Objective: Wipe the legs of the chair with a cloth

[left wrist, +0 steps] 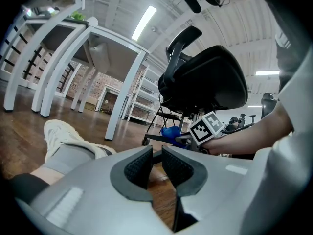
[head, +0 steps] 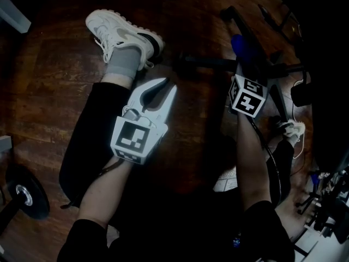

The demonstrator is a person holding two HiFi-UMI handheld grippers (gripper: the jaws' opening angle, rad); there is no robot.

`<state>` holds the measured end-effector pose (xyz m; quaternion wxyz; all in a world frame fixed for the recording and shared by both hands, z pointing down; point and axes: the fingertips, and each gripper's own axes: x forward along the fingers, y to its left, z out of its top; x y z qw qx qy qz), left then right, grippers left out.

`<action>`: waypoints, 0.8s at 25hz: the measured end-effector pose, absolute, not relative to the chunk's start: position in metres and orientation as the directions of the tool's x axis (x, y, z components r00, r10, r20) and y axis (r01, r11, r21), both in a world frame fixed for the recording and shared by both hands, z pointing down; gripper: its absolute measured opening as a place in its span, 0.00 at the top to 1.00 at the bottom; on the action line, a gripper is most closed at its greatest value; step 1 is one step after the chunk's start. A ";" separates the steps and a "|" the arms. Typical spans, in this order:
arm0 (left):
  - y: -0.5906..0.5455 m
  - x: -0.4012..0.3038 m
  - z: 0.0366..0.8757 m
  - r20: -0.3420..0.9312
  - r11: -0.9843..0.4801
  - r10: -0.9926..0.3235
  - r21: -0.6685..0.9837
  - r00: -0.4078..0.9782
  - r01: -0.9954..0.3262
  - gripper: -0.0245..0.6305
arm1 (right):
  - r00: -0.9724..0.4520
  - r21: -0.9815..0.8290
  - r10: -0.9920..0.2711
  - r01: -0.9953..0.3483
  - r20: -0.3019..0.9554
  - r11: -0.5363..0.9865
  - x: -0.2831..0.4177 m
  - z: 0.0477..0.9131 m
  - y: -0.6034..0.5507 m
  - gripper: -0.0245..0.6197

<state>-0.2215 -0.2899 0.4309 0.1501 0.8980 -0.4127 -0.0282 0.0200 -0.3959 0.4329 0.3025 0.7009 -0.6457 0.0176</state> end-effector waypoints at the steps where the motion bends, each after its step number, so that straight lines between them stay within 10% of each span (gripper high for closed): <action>1: -0.290 -0.221 0.432 0.075 -0.616 -0.748 0.292 0.659 -0.732 0.87 | 0.147 0.383 -0.896 -0.923 0.418 0.027 0.011 0.435 -0.395 0.85; 20: -0.292 -0.225 0.430 0.087 -0.606 -0.750 0.306 0.656 -0.734 0.87 | -0.143 0.171 -0.869 -0.953 0.474 0.250 -0.116 0.475 -0.375 0.85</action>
